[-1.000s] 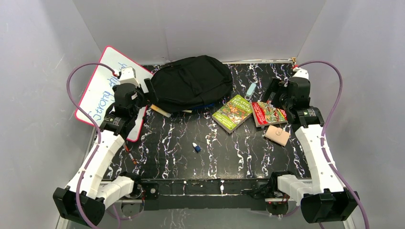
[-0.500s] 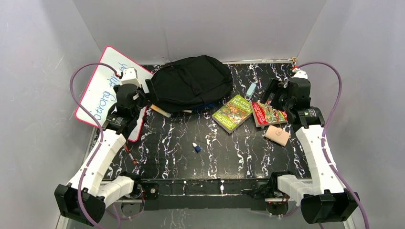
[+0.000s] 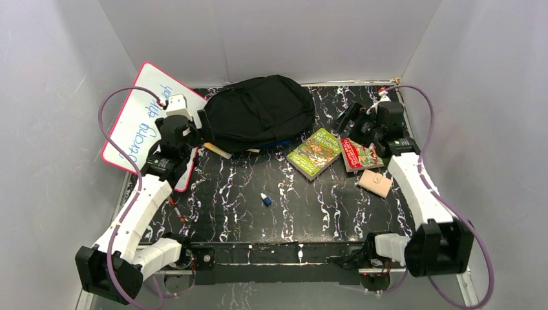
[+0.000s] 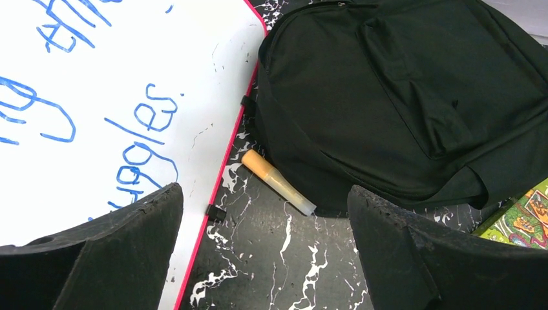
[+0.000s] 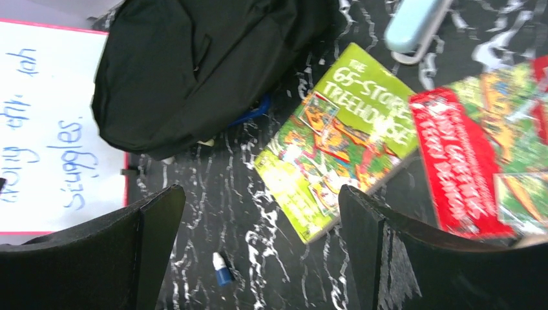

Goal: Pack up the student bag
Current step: Pick up the student bag at the center of the board.

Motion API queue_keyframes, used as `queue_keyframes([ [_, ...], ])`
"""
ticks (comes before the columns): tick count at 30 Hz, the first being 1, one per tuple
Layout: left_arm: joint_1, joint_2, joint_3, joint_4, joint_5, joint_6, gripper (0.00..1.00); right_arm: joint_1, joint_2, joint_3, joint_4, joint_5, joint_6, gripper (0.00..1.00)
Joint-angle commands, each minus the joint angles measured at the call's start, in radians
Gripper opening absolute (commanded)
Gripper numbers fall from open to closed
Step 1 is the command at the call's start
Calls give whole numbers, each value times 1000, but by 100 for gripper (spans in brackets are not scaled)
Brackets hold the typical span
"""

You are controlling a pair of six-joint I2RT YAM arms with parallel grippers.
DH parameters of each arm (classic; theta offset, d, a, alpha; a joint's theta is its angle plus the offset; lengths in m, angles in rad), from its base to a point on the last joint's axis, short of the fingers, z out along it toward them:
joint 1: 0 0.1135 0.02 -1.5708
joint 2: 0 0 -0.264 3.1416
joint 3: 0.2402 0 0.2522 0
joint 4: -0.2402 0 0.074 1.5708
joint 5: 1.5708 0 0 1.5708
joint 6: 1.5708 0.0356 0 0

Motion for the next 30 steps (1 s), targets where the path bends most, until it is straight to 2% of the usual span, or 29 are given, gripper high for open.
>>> queue_keyframes([
  [1,-4,-8,9,-2,-31,-16,95,14,135,34,215,-176,83,96],
  [7,-2,-2,9,-13,-22,-72,94,195,297,174,168,-89,37,96],
  [11,14,41,29,-73,-71,-220,95,254,299,173,175,-44,21,94],
  [15,100,180,102,-159,93,-386,95,262,231,109,161,2,-20,94],
  [18,174,308,156,-156,267,-431,91,262,151,49,144,44,-63,94],
  [24,208,512,293,-157,251,-392,90,263,-19,-81,118,105,-94,96],
  [30,229,664,405,-150,278,-400,90,260,-97,-165,120,112,-66,96],
])
